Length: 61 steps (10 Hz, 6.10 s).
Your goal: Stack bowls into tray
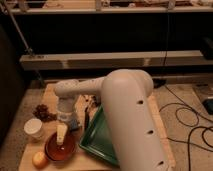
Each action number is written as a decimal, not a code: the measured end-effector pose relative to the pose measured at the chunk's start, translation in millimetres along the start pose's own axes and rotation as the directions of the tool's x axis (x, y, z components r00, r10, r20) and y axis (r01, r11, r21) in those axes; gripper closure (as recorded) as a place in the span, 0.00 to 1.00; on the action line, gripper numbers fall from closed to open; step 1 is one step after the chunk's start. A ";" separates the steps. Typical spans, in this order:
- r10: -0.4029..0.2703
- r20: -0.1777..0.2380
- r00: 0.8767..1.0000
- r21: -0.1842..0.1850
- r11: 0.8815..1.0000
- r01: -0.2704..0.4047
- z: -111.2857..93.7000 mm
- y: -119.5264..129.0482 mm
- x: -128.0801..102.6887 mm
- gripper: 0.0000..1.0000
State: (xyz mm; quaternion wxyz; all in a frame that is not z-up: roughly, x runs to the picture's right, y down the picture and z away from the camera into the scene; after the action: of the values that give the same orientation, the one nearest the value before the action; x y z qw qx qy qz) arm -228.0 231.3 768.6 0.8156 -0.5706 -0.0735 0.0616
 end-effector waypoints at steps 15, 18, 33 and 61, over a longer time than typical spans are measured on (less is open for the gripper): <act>0.007 -0.007 1.000 0.001 1.000 -0.007 3.0 -1.9 4.5 0.20; 0.015 -0.008 1.000 0.004 1.000 -0.015 -21.9 9.3 3.8 0.20; 0.258 0.075 0.963 0.033 0.965 -0.261 -15.3 14.3 40.5 0.20; 0.252 0.200 0.947 0.036 0.964 -0.264 -173.2 41.7 57.4 1.00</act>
State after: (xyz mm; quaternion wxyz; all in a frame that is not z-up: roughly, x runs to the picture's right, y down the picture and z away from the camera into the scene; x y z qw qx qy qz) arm -139.5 96.5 673.7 0.8070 -0.5407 -0.0753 0.2252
